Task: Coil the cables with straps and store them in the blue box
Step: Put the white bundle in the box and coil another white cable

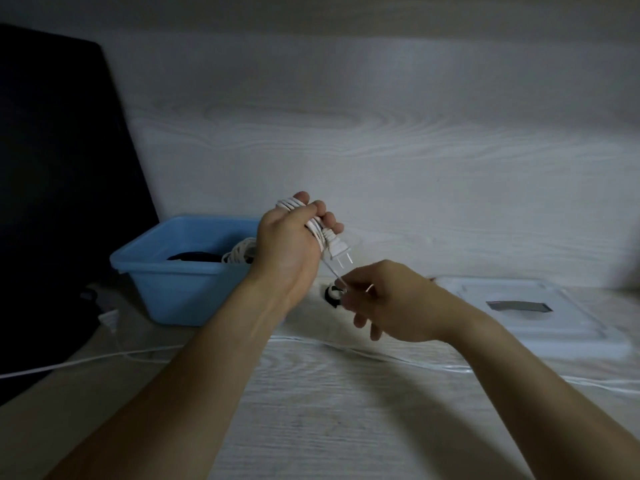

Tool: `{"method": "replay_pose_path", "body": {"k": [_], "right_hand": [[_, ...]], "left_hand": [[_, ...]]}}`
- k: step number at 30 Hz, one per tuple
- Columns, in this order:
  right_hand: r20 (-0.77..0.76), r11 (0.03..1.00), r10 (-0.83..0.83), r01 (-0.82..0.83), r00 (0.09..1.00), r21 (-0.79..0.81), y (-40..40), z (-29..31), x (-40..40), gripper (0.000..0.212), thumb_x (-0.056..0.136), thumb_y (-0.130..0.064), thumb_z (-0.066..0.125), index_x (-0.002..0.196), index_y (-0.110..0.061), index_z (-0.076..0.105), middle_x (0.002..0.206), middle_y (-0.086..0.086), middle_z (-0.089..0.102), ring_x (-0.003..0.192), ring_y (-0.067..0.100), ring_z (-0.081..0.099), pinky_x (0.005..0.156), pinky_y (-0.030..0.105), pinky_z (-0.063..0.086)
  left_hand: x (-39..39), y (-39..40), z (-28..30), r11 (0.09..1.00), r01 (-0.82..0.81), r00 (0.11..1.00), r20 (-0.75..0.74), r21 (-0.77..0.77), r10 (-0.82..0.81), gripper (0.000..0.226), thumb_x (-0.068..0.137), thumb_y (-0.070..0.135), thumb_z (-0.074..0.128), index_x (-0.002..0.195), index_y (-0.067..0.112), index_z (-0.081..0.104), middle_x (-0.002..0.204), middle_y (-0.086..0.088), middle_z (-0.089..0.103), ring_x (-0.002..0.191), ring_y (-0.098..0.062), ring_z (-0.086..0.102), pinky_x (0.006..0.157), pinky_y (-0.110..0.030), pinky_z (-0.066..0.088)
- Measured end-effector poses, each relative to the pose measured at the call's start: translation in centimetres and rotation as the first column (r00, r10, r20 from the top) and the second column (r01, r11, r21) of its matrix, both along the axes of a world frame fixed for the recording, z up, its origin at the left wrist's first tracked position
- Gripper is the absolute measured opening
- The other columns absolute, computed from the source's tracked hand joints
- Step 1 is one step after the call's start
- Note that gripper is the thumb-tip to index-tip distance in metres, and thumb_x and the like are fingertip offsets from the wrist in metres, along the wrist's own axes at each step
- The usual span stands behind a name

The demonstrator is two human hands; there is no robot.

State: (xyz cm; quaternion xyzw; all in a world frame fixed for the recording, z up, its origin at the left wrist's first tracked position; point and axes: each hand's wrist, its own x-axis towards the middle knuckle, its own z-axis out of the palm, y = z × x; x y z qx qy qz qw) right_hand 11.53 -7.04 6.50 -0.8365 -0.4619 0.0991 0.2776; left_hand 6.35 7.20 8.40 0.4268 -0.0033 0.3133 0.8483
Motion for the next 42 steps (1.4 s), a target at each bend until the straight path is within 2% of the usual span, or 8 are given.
{"method": "replay_pose_path", "body": {"k": [4, 10, 17, 20, 24, 28, 36, 42], "right_hand": [[0.010, 0.997, -0.046, 0.045, 0.999, 0.069, 0.3, 0.7, -1.3, 0.020, 0.092, -0.027, 0.068, 0.081, -0.010, 0.070, 0.069, 0.000, 0.074, 0.061, 0.008, 0.071, 0.071, 0.032, 0.060], [-0.085, 0.926, -0.179, 0.197, 0.980, 0.321, -0.4, 2.1, -1.9, 0.020, 0.080, -0.025, 0.080, 0.087, -0.017, 0.064, 0.062, -0.001, 0.073, 0.052, 0.011, 0.069, 0.052, 0.020, 0.053], [0.223, 0.842, -0.212, 0.062, 0.951, 0.536, -0.8, 1.8, -0.9, 0.029, 0.081, -0.046, 0.074, 0.076, -0.020, 0.064, 0.052, -0.006, 0.064, 0.044, 0.006, 0.056, 0.046, 0.016, 0.039], [0.291, 0.809, -0.220, 0.007, 0.931, 0.588, -0.1, 0.6, -0.5, 0.036, 0.086, -0.050, 0.064, 0.074, -0.017, 0.060, 0.061, -0.004, 0.057, 0.054, 0.009, 0.050, 0.053, 0.014, 0.035], [0.146, 0.807, -0.117, 0.008, 0.982, 0.590, 0.8, -0.5, -0.3, 0.021, 0.094, -0.040, 0.060, 0.096, -0.019, 0.056, 0.090, -0.006, 0.061, 0.077, 0.009, 0.061, 0.065, 0.019, 0.048], [0.111, 0.785, -0.201, 0.092, 0.973, 0.612, 0.8, -0.9, -0.1, 0.027, 0.094, -0.041, 0.060, 0.081, -0.017, 0.063, 0.065, -0.002, 0.065, 0.057, 0.014, 0.063, 0.054, 0.032, 0.050], [-0.075, 0.687, -0.291, 0.263, 0.954, 0.677, 1.0, -1.3, 0.8, 0.042, 0.096, -0.047, 0.055, 0.072, -0.012, 0.054, 0.058, 0.001, 0.057, 0.050, 0.006, 0.049, 0.050, 0.016, 0.037], [-0.276, 0.526, -0.344, 0.427, 0.898, 0.735, 0.9, -1.4, 2.0, 0.074, 0.096, -0.064, 0.039, 0.074, 0.005, 0.050, 0.068, 0.027, 0.058, 0.065, 0.040, 0.059, 0.060, 0.044, 0.049]], "left_hand": [[0.2, 0.5, -1.2, 0.818, -0.240, 0.941, -0.082, 0.522, 0.329, 0.010, 0.099, 0.001, 0.043, 0.106, 0.007, 0.047, 0.069, -0.007, 0.060, 0.055, -0.009, 0.054, 0.049, -0.019, 0.043], [0.2, 0.7, -1.9, 0.583, 0.015, 0.947, -0.198, 0.812, 0.252, 0.007, 0.086, 0.013, 0.054, 0.090, 0.018, 0.056, 0.082, -0.006, 0.060, 0.076, -0.016, 0.058, 0.070, -0.030, 0.048], [-1.8, -0.8, -0.4, 0.585, 0.347, 0.911, -0.411, 0.733, -0.026, 0.069, 0.104, 0.049, 0.021, 0.064, 0.007, 0.059, 0.052, -0.008, 0.056, 0.051, -0.025, 0.051, 0.061, -0.035, 0.044], [-2.0, -1.0, -0.4, 0.610, 0.459, 0.855, -0.507, 0.646, -0.108, 0.083, 0.096, 0.068, 0.008, 0.046, 0.016, 0.049, 0.044, -0.004, 0.030, 0.037, -0.015, 0.025, 0.045, -0.028, 0.026], [-2.1, -1.5, -0.6, 0.679, 0.518, 0.801, -0.574, 0.520, -0.171, 0.088, 0.089, 0.076, 0.003, 0.038, 0.021, 0.049, 0.046, 0.000, 0.018, 0.036, -0.010, 0.012, 0.044, -0.025, 0.009], [-1.5, -1.4, -1.1, 0.743, 0.564, 0.740, -0.620, 0.361, -0.261, 0.080, 0.088, 0.080, 0.011, 0.056, 0.016, 0.048, 0.046, -0.001, 0.029, 0.034, -0.010, 0.022, 0.039, -0.019, 0.019], [-1.1, -0.3, -0.8, 0.754, 0.627, 0.731, -0.479, 0.193, -0.486, 0.045, 0.088, 0.033, 0.049, 0.113, -0.004, 0.055, 0.071, -0.014, 0.051, 0.059, -0.023, 0.049, 0.057, -0.033, 0.046], [-0.7, -1.2, -2.1, 0.700, 0.459, 0.873, -0.426, 0.547, -0.239, 0.016, 0.095, -0.004, 0.052, 0.108, -0.006, 0.061, 0.084, -0.007, 0.066, 0.078, -0.013, 0.062, 0.075, -0.022, 0.051]]}}
